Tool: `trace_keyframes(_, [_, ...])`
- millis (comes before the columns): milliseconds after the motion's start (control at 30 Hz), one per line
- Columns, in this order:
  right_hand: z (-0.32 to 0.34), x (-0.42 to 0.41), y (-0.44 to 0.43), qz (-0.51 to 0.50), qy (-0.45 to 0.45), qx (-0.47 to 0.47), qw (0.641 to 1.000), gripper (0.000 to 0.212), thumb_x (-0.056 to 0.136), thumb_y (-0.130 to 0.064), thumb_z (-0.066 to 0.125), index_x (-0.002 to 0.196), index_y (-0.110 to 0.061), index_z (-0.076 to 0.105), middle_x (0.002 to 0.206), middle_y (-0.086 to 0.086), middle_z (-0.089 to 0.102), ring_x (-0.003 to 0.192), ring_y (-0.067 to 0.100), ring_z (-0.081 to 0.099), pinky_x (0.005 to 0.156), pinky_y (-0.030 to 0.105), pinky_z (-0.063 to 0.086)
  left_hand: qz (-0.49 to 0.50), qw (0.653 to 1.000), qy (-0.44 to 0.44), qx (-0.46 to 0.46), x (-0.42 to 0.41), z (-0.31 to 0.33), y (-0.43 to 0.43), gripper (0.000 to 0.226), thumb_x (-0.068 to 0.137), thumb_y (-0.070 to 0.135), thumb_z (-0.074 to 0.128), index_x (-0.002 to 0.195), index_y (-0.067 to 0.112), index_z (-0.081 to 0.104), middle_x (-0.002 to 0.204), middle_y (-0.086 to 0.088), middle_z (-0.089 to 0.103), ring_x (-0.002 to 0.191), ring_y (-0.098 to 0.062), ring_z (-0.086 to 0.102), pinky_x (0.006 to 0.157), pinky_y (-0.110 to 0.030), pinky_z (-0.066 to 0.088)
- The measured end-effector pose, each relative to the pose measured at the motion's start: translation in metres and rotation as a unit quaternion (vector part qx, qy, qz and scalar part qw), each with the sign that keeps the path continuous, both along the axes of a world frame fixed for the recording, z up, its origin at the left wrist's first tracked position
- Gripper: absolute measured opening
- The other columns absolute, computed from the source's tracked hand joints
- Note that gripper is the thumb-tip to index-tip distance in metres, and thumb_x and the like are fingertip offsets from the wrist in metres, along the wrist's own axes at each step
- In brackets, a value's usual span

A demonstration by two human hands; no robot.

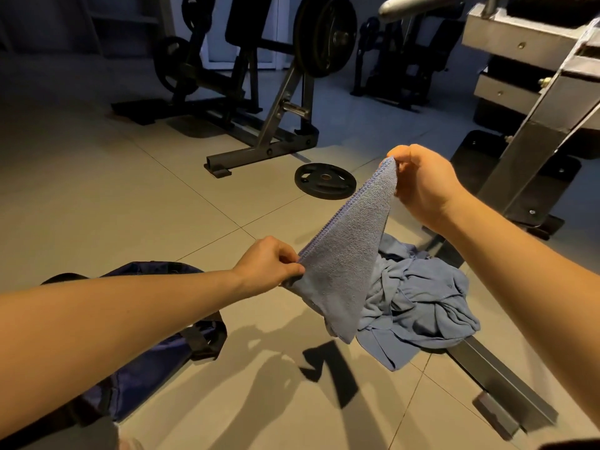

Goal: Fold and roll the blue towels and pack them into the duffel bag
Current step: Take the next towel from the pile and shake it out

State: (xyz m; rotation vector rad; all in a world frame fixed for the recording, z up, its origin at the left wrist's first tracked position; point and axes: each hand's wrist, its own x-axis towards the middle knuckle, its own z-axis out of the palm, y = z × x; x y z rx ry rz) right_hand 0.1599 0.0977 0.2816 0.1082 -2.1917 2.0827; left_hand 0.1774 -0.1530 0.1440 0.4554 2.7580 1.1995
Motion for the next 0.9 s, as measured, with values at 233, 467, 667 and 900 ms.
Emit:
trace_keyframes(233, [-0.033,-0.007,0.034,-0.085,0.031,0.353,0.931,0.026,0.093,-0.011,0.042,0.068,-0.005,0.047,0.069,0.012,0.037,0.066,0.022,0.031,0.061,0.040,0.027,0.041,0.998,0.046,-0.006,-0.020,0.033,-0.051,0.012,0.087,0.023,0.079,0.076,0.020,0.074,0.073,0.005,0.073,0.068,-0.007,0.068,0.065,-0.026,0.055])
trace_keyframes(467, [-0.047,0.000,0.027,-0.037,-0.003,0.401,0.915,0.021,0.103,-0.019,0.053,0.093,-0.003,0.063,0.079,0.013,0.069,0.067,0.020,0.060,0.064,0.032,0.049,0.063,0.986,0.133,-0.071,-0.034,0.066,-0.090,0.011,0.093,0.015,0.071,0.086,0.023,0.067,0.088,0.002,0.067,0.084,-0.018,0.063,0.069,-0.031,0.051])
trace_keyframes(667, [-0.055,-0.001,0.020,-0.060,-0.047,0.243,0.967,0.016,0.102,-0.013,0.053,0.102,0.002,0.060,0.086,0.013,0.063,0.079,0.020,0.056,0.067,0.030,0.045,0.082,0.981,0.158,-0.076,-0.036,0.063,-0.109,0.013,0.094,0.012,0.069,0.100,0.021,0.063,0.088,0.006,0.063,0.082,-0.014,0.059,0.068,-0.024,0.047])
trace_keyframes(900, [-0.058,0.002,0.018,-0.029,-0.087,0.145,0.985,0.011,0.101,-0.011,0.056,0.091,-0.008,0.056,0.099,0.012,0.066,0.092,0.024,0.066,0.078,0.035,0.058,0.057,0.978,0.121,-0.160,-0.030,0.059,-0.119,0.005,0.097,0.022,0.067,0.092,0.021,0.066,0.085,0.003,0.067,0.074,-0.013,0.062,0.060,-0.026,0.045])
